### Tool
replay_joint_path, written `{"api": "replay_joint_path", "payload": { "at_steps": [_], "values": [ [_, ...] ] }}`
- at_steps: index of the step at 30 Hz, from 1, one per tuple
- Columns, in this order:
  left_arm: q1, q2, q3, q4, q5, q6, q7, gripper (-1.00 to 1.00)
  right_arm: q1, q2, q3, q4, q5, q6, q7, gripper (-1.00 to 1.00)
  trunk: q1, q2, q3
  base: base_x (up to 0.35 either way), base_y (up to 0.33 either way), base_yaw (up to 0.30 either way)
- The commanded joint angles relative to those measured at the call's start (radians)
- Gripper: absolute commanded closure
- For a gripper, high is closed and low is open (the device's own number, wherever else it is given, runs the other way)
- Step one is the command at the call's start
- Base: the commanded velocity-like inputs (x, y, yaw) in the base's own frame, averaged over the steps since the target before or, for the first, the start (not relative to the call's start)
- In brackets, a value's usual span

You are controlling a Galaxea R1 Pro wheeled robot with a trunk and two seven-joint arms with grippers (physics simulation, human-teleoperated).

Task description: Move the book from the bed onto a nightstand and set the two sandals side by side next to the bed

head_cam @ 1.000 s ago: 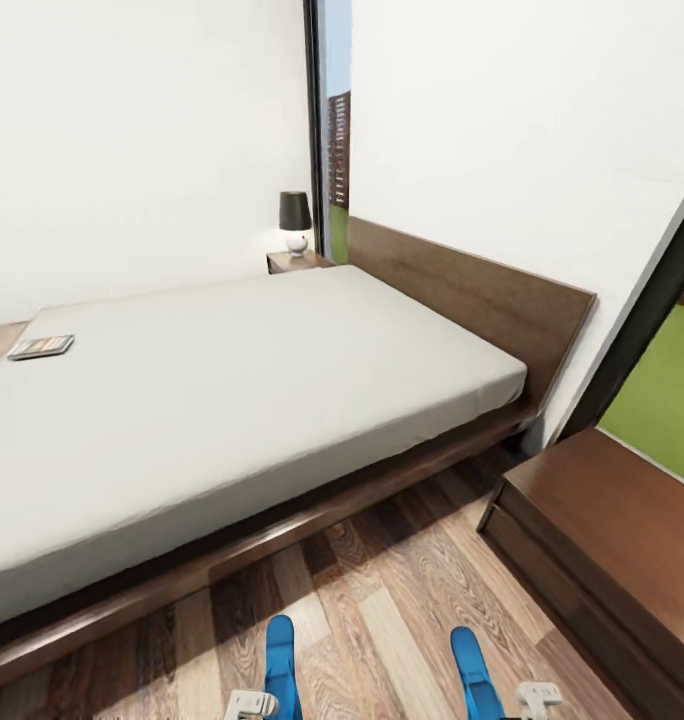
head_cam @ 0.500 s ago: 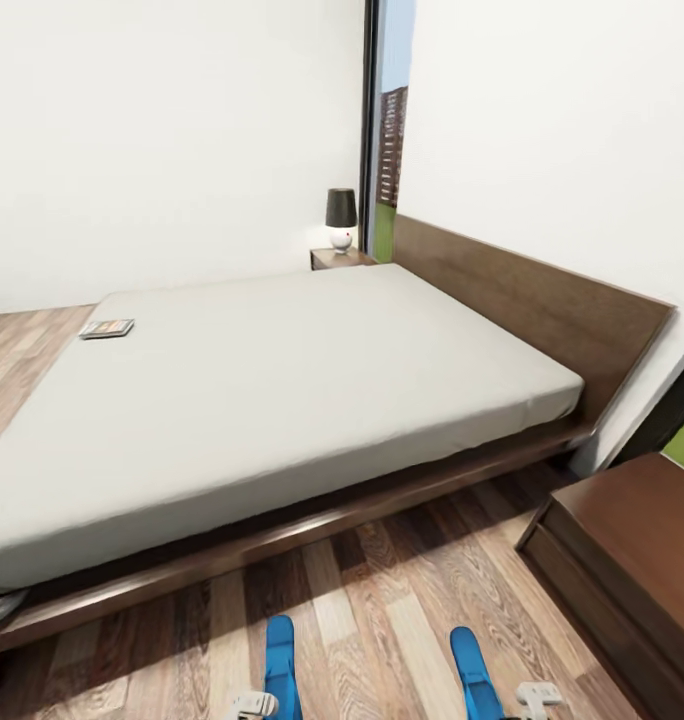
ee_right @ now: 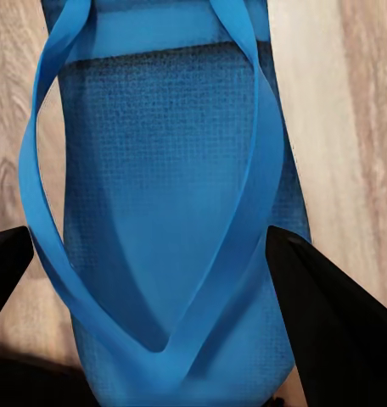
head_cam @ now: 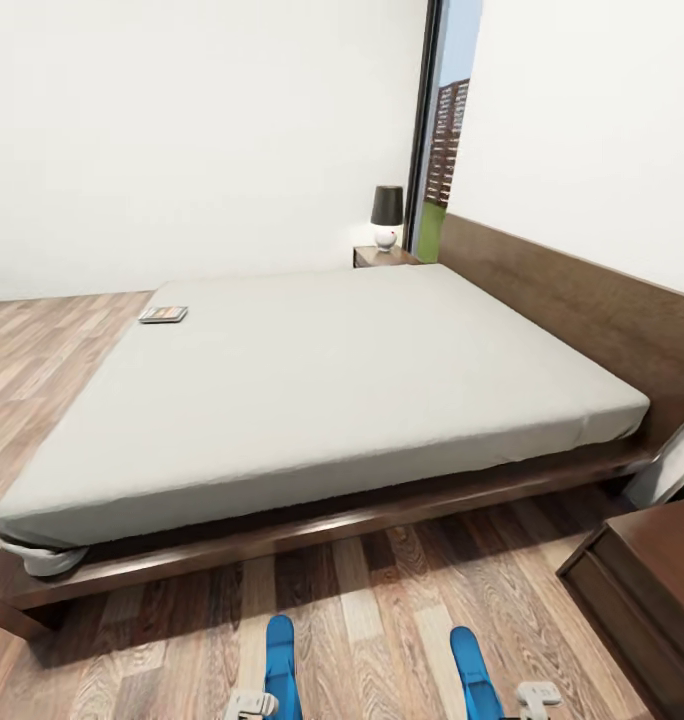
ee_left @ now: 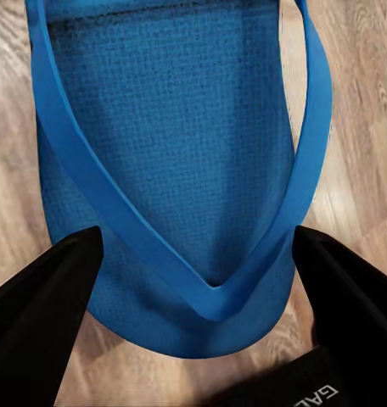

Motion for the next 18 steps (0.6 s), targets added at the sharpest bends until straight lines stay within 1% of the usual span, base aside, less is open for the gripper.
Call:
{"api": "replay_joint_path", "payload": {
  "at_steps": [1, 18],
  "values": [
    [-0.001, 0.0, 0.004, 0.002, 0.004, 0.0, -0.005, 1.0, -0.001, 0.0, 0.008, 0.004, -0.008, -0.007, 0.006, 1.0, 0.0, 0.0, -0.001, 0.0, 0.0, 0.275],
    [-0.001, 0.0, 0.004, 0.002, 0.004, 0.0, -0.004, 1.0, -0.001, 0.0, 0.008, 0.004, -0.008, -0.006, 0.006, 1.0, 0.0, 0.0, -0.009, 0.0, 0.0, 0.275]
  ]
}}
